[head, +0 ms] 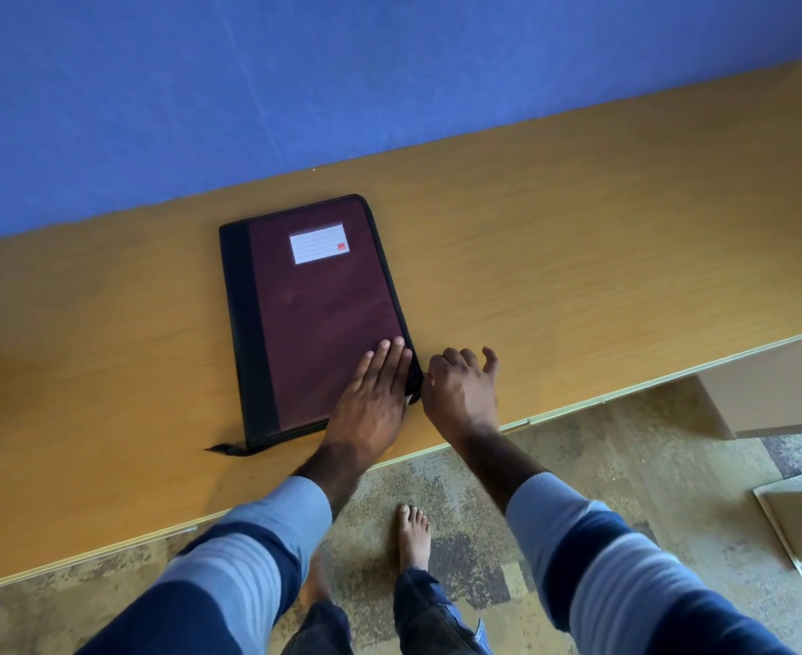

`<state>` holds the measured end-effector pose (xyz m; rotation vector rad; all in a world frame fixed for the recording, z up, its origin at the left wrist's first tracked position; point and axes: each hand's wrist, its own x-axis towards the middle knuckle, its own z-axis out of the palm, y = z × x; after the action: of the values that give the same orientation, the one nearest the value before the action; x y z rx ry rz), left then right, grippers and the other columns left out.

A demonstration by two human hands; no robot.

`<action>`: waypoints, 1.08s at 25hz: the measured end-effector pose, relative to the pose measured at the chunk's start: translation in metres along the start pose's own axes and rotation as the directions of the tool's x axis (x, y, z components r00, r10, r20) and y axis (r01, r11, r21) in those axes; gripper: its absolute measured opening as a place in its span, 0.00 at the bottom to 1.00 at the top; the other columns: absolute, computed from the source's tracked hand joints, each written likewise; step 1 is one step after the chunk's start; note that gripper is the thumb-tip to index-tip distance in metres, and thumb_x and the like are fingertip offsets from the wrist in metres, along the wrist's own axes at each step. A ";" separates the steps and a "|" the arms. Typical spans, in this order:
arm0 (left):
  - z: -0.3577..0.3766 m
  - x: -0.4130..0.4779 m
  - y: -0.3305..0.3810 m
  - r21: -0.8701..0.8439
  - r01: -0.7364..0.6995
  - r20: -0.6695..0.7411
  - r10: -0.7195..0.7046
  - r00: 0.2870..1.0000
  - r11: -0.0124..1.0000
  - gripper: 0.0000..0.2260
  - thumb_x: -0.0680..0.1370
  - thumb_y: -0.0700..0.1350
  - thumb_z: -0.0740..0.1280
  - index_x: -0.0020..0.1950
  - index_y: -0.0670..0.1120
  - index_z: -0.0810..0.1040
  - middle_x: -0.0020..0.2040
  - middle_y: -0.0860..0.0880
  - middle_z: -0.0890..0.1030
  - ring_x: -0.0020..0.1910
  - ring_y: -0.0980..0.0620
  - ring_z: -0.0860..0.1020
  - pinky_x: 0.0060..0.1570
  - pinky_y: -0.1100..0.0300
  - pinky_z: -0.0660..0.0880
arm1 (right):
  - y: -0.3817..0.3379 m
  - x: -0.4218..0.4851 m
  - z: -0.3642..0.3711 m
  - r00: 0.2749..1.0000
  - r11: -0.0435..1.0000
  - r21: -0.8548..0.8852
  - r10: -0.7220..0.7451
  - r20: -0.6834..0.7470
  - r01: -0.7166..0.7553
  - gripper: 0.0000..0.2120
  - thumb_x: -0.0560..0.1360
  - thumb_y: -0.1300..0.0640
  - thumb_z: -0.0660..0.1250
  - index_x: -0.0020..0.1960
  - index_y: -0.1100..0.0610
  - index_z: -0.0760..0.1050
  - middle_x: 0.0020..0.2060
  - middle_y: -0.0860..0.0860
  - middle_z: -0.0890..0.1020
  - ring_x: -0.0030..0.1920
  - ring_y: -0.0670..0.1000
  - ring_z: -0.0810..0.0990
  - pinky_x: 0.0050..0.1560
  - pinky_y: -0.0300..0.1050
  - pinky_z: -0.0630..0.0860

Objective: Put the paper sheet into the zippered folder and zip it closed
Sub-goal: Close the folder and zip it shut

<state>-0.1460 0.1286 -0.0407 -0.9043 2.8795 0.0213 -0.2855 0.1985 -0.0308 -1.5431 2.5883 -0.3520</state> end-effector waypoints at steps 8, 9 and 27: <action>0.000 -0.002 -0.001 -0.054 -0.008 -0.038 0.006 0.999 0.999 0.29 0.84 0.51 0.45 0.81 0.38 0.45 0.82 0.39 0.48 0.82 0.43 0.47 0.80 0.49 0.45 | 0.007 0.036 0.002 0.999 0.999 0.018 -0.047 0.003 0.047 0.05 0.76 0.56 0.67 0.44 0.55 0.80 0.43 0.51 0.83 0.49 0.56 0.81 0.68 0.66 0.65; 0.000 -0.003 -0.001 -0.050 -0.014 -0.041 0.012 0.999 0.999 0.29 0.84 0.51 0.45 0.81 0.38 0.45 0.82 0.39 0.48 0.82 0.43 0.48 0.80 0.49 0.45 | 0.007 0.041 0.002 0.998 0.998 0.019 -0.055 0.001 0.055 0.05 0.77 0.56 0.67 0.44 0.55 0.80 0.43 0.52 0.83 0.49 0.56 0.81 0.69 0.66 0.65; 0.013 -0.012 -0.002 -0.051 -0.053 -0.077 0.048 0.996 0.997 0.30 0.83 0.50 0.54 0.81 0.36 0.55 0.81 0.36 0.56 0.80 0.39 0.57 0.78 0.45 0.54 | -0.014 0.160 0.012 0.988 0.983 -0.106 -0.153 -0.037 0.148 0.06 0.77 0.54 0.67 0.46 0.56 0.80 0.44 0.53 0.83 0.51 0.57 0.81 0.69 0.68 0.65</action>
<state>-0.1333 0.1345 -0.0523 -0.8592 2.9853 0.0705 -0.3477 0.0502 -0.0349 -1.7918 2.5670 -0.2732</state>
